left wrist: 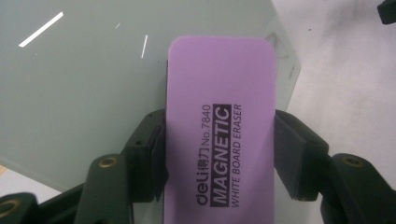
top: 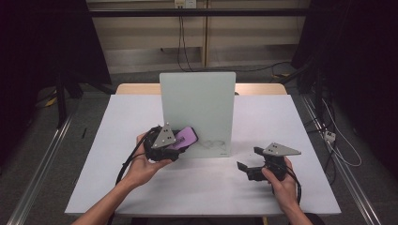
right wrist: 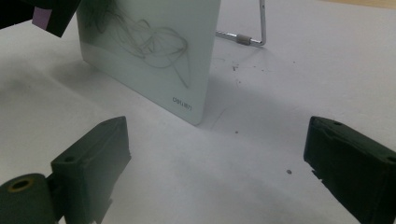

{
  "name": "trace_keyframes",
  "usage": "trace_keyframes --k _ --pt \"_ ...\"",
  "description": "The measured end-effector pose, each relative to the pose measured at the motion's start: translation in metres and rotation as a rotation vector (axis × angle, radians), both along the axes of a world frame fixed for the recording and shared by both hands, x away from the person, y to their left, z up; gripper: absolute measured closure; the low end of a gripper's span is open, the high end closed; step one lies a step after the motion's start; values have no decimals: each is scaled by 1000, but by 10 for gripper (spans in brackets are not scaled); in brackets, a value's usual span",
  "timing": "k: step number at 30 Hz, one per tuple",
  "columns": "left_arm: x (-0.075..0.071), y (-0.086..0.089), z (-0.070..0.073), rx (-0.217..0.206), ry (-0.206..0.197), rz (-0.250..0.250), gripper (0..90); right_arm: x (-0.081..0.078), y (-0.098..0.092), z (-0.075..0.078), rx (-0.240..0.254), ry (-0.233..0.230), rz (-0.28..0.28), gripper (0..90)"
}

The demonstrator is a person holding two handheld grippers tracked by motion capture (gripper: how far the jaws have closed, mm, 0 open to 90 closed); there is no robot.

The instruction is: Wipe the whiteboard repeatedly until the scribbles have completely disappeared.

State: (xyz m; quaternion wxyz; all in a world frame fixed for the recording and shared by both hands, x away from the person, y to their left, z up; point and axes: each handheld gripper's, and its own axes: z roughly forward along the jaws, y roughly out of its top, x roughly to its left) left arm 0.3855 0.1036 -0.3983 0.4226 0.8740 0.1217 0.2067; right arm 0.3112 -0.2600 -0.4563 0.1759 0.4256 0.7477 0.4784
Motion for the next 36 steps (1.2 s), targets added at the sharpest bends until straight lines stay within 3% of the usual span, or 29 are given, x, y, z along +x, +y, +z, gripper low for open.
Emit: trace_keyframes --k 10,22,29,36 --pt "-1 -3 -3 19 10 4 410 0 1 0 -1 -3 5 69" --pt "-5 -13 -17 56 38 -24 410 0 1 0 -3 1 8 69" --pt "-6 -17 -22 58 53 -35 410 0 1 0 -3 1 8 69" --pt "-4 -15 -18 46 57 -37 410 0 1 0 -3 2 7 69"
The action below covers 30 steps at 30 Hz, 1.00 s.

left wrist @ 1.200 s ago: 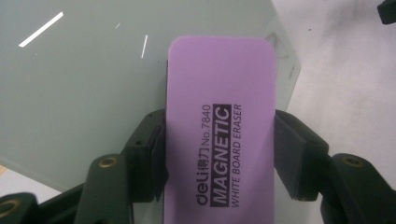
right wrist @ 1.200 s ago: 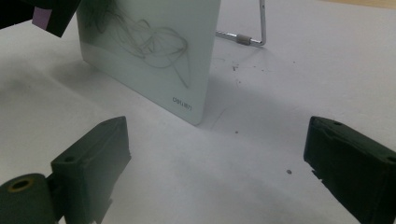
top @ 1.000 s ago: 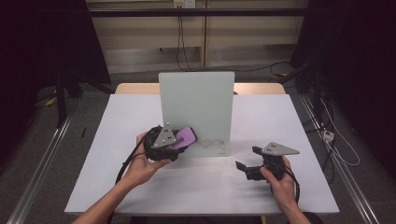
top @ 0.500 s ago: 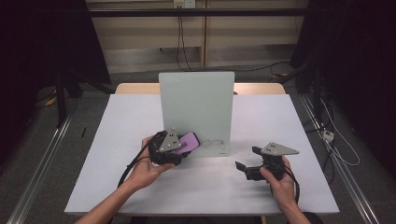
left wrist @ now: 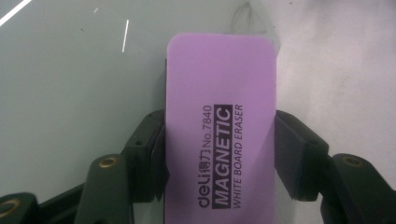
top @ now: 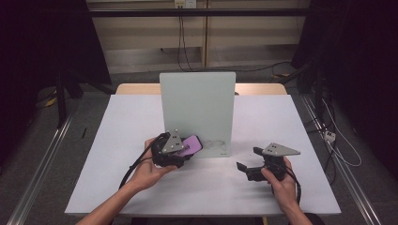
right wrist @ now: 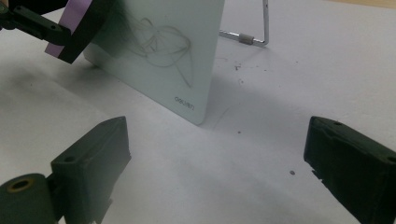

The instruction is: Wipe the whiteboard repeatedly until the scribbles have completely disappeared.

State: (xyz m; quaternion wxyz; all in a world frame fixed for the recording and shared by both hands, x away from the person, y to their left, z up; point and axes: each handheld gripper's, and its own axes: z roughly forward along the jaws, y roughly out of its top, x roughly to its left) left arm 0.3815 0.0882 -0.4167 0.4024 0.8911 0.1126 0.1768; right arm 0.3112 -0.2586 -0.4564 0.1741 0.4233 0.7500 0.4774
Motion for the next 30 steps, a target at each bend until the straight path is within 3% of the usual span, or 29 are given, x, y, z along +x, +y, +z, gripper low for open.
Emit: trace_keyframes --k 5,8,14,17,24,30 --pt "6 8 16 -41 -16 26 410 0 0 0 0 0 -1 69" --pt "14 14 33 -96 -35 52 411 0 0 0 -1 0 -2 69" --pt "20 14 45 -115 -50 55 411 0 0 0 -1 0 -1 69" --pt "19 13 45 -104 -61 57 410 0 0 0 -2 -1 -1 69" --pt "16 11 35 -96 -44 42 410 0 0 0 -1 -2 3 69" --pt "11 12 24 -46 -22 25 410 -1 0 0 1 -1 3 69"
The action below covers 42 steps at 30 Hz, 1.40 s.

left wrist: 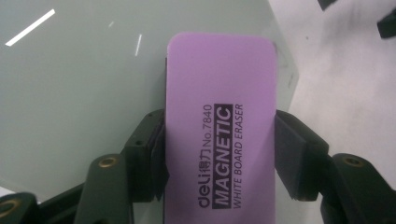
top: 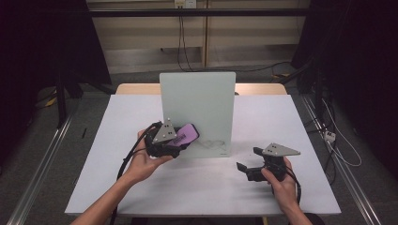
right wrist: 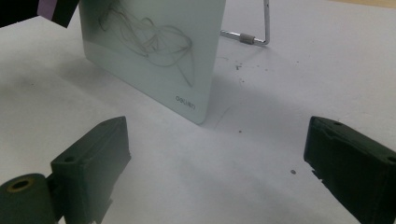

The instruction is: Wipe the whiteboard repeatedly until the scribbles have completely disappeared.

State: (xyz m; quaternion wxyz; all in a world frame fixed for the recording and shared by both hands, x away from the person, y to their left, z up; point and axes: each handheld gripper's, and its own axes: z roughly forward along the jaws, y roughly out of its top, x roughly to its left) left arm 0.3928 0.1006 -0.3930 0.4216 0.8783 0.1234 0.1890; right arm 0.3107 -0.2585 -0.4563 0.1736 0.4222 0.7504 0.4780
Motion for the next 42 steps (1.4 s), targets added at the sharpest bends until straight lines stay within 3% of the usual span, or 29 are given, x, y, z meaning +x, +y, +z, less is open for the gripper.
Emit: trace_keyframes --k 2,7,22,31,38,42 --pt "0 0 -3 -7 0 -6 409 0 0 0 0 -1 1 69" --pt "-4 -4 -12 23 19 -15 409 0 1 0 -2 -3 1 69" --pt "-7 -18 -25 64 40 -53 408 0 1 0 -2 -3 2 69" --pt "-10 -28 -32 61 42 -70 408 0 1 0 -1 -3 2 69" --pt "-8 -32 -30 57 41 -84 408 0 1 0 -1 -1 -1 69" --pt "-4 -33 -21 42 23 -81 408 0 0 0 -2 -2 1 69"
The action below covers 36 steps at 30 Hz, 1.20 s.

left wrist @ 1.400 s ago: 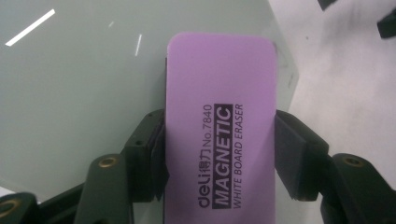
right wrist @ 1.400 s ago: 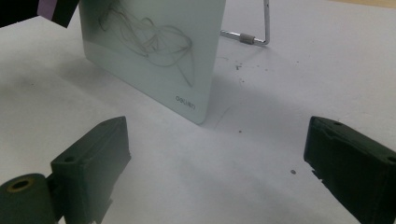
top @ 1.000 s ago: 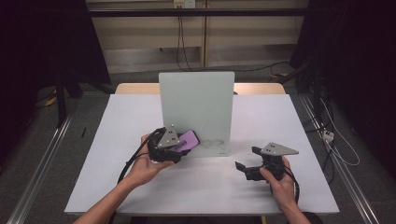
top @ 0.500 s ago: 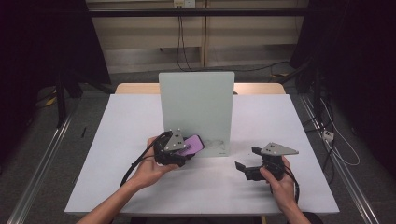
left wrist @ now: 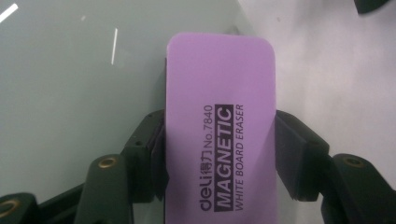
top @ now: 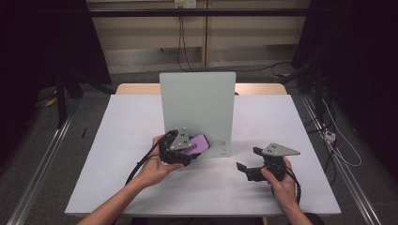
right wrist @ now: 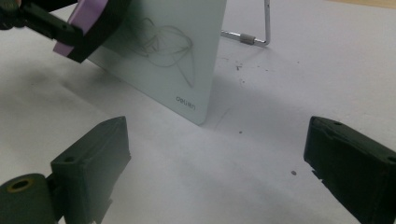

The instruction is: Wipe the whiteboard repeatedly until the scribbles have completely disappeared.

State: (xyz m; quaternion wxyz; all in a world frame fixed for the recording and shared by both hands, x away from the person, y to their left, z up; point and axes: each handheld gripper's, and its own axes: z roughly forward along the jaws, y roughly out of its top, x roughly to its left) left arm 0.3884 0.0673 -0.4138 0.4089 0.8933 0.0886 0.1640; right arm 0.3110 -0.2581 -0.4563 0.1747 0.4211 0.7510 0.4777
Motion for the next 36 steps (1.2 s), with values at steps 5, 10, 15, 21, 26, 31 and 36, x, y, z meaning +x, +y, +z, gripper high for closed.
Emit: trace_keyframes --k 5,10,15,21,26,31,36 --pt "8 4 21 -57 -24 26 408 0 0 0 2 2 0 69" --pt "14 11 36 -109 -36 54 408 0 0 0 1 1 0 68" --pt "13 12 32 -95 -46 44 408 0 0 0 0 0 -1 68" --pt "7 14 16 -35 -34 13 408 -1 0 0 2 1 -3 68" --pt "4 12 8 -18 -25 2 408 -1 0 0 1 -1 -1 68" --pt "0 2 -1 7 -9 -18 408 -1 0 0 2 -1 0 68" --pt "-4 -12 -12 51 -3 -60 408 -1 0 0 3 1 -1 68"
